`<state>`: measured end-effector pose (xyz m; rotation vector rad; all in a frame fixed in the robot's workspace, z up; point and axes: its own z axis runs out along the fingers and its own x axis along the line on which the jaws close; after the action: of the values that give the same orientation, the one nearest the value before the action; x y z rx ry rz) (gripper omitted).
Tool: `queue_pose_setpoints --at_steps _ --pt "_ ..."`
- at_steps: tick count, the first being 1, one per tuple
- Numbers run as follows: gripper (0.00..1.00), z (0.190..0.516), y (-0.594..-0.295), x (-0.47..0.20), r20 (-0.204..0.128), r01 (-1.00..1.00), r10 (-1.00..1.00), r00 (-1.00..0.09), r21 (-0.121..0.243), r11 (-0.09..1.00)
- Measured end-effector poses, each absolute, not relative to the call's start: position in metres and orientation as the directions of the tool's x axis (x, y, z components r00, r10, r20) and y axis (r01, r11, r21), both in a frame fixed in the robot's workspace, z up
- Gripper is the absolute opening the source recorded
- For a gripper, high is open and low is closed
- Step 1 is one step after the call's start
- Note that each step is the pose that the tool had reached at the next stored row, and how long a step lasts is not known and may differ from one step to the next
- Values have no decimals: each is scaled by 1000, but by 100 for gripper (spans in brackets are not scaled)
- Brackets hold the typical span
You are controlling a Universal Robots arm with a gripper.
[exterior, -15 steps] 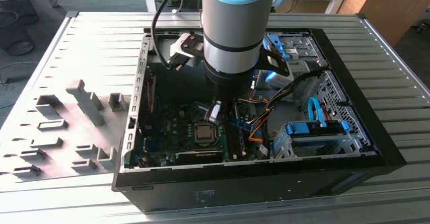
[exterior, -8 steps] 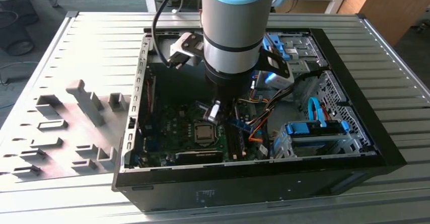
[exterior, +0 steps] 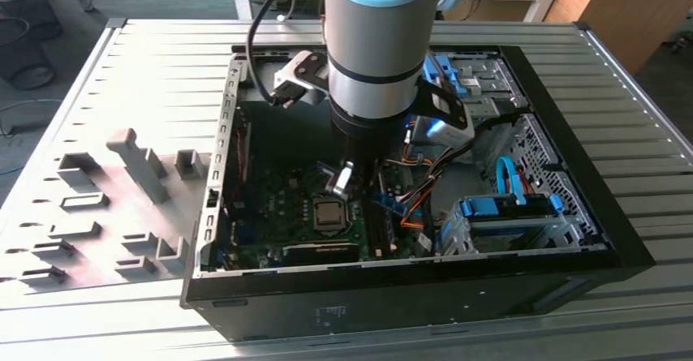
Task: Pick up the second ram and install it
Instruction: 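Insert the second ram into the second slot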
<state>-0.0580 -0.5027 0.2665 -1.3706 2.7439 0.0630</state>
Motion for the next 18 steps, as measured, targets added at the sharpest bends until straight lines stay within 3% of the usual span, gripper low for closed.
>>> queue_pose_setpoints --at_steps 18 --pt "14 266 -503 -58 -83 -732 -729 -679 3 681"
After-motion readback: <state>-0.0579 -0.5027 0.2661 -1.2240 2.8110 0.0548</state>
